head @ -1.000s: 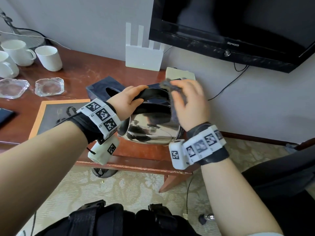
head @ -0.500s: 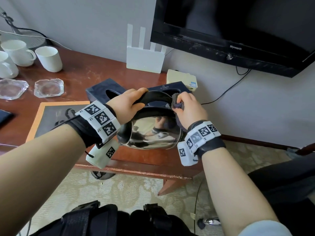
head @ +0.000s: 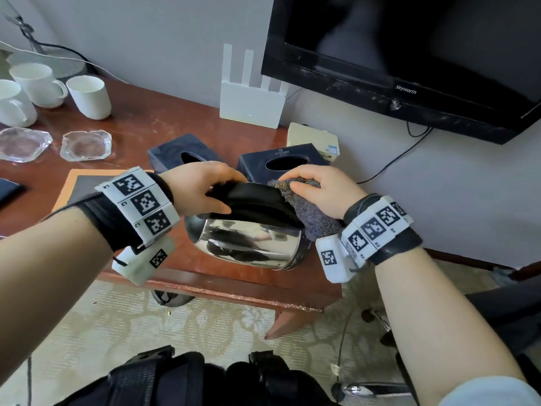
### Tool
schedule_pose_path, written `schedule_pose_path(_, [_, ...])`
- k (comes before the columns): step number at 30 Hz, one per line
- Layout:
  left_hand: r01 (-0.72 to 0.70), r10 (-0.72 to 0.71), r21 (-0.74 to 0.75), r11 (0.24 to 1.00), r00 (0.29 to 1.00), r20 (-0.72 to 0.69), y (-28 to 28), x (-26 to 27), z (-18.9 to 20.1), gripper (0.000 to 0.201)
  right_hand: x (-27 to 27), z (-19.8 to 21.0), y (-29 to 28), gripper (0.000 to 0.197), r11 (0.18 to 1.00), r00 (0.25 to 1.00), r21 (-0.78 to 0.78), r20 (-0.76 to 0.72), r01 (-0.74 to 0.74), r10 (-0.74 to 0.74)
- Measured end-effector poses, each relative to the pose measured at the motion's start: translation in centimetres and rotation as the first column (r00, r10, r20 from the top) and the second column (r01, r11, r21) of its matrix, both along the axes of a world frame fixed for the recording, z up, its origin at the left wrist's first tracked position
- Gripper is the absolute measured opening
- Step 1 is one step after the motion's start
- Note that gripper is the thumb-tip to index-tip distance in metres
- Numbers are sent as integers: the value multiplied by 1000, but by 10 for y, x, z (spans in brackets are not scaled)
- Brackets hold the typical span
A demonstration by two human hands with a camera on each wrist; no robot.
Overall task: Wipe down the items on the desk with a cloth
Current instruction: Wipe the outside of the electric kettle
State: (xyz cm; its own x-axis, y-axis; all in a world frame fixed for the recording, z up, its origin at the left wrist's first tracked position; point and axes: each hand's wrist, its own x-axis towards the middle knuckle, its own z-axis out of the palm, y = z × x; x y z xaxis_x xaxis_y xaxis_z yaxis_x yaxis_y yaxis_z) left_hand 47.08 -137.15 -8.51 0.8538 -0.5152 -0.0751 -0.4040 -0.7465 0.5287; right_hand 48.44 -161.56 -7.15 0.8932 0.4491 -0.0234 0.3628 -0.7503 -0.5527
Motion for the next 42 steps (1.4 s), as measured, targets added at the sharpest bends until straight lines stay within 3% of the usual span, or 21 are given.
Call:
schedule_pose_path(4, [-36, 37, -41, 998, 999, 1, 8, -19, -7, 70, 5, 11, 24, 24, 964, 986, -207, -42, -169, 164])
schedule_pose_path(7, [-55, 54, -128, 990, 998, -8, 15, -32, -19, 53, 4, 7, 27, 26, 934, 966, -254, -127, -252, 226])
schedule_pose_path(11, [-105, 110, -117, 988, 993, 44, 16, -34, -31, 59, -3, -7, -1, 27, 951, 971, -221, -155, -215, 183])
schedule_pose_path(15, [-70, 90, -139, 988, 986, 138, 9, -33, -31, 60, -5, -17, -20, 28, 960, 988, -232, -59, -156, 146])
schedule_pose_path(18, [-131, 144, -93, 987, 978, 150, 6, -33, -33, 51, -4, -28, -36, 26, 996, 998, -78, 40, 51, -48])
schedule_pose_path(21, [-205, 215, -90, 975, 970, 117, -4, -37, -31, 45, -3, -36, -55, 24, 946, 951, 171, 96, 275, -294])
schedule_pose_path(25, [-242, 254, -123, 963, 962, 100, -14, -41, -38, 46, -1, -38, -69, 27, 886, 904, 289, 122, 362, -409])
schedule_pose_path(29, [-309, 318, -117, 944, 946, 70, -14, -47, -43, 48, 0, -58, -69, 33, 936, 942, 195, 105, 294, -318])
schedule_pose_path(33, [-240, 247, -143, 960, 968, 34, -12, -52, -39, 45, 1, -62, -61, 31, 966, 970, 167, 106, 198, -217])
schedule_pose_path(37, [-201, 207, -104, 974, 977, 43, -12, -54, -38, 40, -5, -57, -51, 28, 997, 998, 78, 61, 6, -10])
schedule_pose_path(39, [-213, 213, -20, 977, 971, 103, -19, -54, -38, 54, -13, -62, -45, 25, 995, 995, 20, -11, -95, 96])
schedule_pose_path(42, [-199, 174, 143, 969, 970, 172, -35, -55, -41, 58, -21, -69, -42, 20, 991, 991, 44, -43, -127, 129])
